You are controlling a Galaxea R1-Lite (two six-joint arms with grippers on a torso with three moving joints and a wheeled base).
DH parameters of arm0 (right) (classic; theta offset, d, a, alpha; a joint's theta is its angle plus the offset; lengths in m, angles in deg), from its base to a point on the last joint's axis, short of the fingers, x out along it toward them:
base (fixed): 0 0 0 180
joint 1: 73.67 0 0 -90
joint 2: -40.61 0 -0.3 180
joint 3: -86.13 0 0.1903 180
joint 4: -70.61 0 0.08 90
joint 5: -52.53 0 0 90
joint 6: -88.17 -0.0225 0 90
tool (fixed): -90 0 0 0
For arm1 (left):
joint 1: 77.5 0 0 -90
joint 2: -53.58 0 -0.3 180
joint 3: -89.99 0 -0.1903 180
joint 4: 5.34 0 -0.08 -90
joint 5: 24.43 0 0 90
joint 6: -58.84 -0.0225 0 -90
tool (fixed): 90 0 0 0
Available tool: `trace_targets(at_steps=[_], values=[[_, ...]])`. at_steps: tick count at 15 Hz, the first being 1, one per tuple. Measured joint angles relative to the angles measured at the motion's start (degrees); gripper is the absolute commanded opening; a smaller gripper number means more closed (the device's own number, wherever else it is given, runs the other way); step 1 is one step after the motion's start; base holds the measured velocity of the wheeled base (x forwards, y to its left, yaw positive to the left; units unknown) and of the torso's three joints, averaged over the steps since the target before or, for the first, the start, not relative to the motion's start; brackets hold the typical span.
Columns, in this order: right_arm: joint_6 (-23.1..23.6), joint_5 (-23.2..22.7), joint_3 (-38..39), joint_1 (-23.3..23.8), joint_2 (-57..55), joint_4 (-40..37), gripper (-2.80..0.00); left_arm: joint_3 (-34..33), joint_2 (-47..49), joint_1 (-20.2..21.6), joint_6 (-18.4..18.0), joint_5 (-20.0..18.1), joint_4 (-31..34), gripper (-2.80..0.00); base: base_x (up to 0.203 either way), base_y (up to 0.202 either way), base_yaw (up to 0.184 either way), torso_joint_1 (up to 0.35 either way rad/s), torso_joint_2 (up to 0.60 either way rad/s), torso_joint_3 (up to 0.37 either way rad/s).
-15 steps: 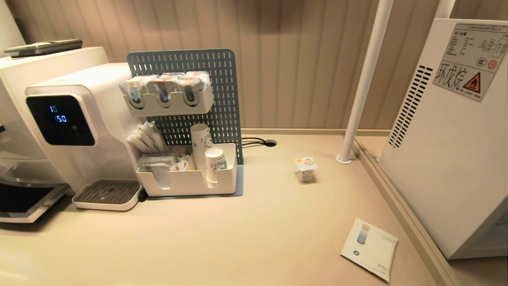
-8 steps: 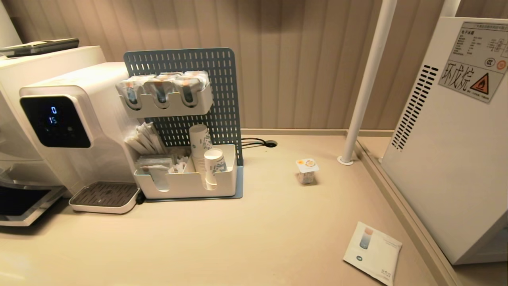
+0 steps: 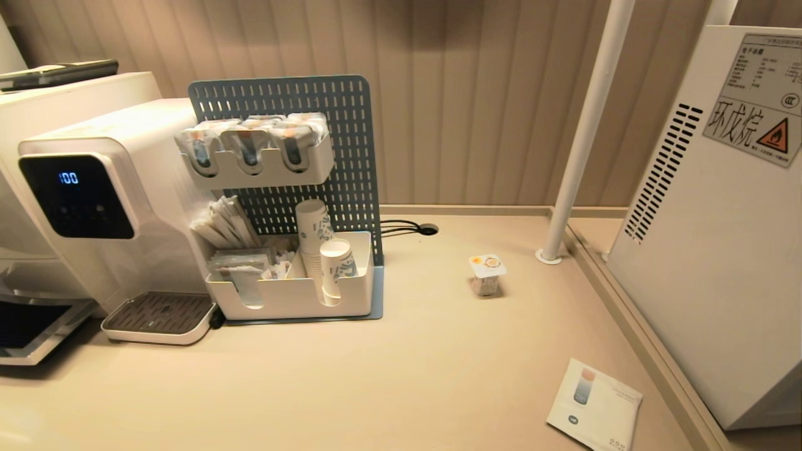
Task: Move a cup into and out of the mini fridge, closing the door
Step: Put the yoghurt in the freezer
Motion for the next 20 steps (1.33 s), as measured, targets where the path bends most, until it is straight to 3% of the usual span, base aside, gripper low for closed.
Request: trace_targets(at_steps=[2,6,11,13,16,20], values=[[0.47,-1.64,-5.18,0.00,-0.66,-2.41,-2.80,0.00,0.00,0.00,0.00,-0.02,0.00,-2.80,0.000,0.000,0.000,0.000,0.00,0.000],[-6.53,-11.09,-24.41,0.02,-7.20,-15.68,-2.80,0.00,0.00,0.00,0.00,0.02,0.00,-2.80,0.000,0.000,0.000,0.000,0.00,0.000],[-12.67,-17.68,-47.96,0.13,-27.86,-28.35,-2.80,0.00,0.00,-0.01,0.05,-0.02,0.02,-2.80,0.000,0.000,0.000,0.000,0.00,0.000],[-13.58,-21.56,-53.73,-0.08,-37.67,-31.63,-2.80,0.00,0.00,-0.01,0.05,0.00,0.00,-2.80,0.000,0.000,0.000,0.000,0.00,0.000],[-14.32,-25.69,-57.27,-3.02,-51.75,-30.59,-2.80,0.00,0.00,-0.01,0.02,0.00,0.00,-2.80,0.000,0.000,0.000,0.000,0.00,0.000],[-15.02,-25.43,-57.96,-9.80,-71.01,-22.07,-2.80,0.00,0.00,0.00,0.04,0.00,0.00,-2.80,0.000,0.000,0.000,0.000,0.00,0.000]])
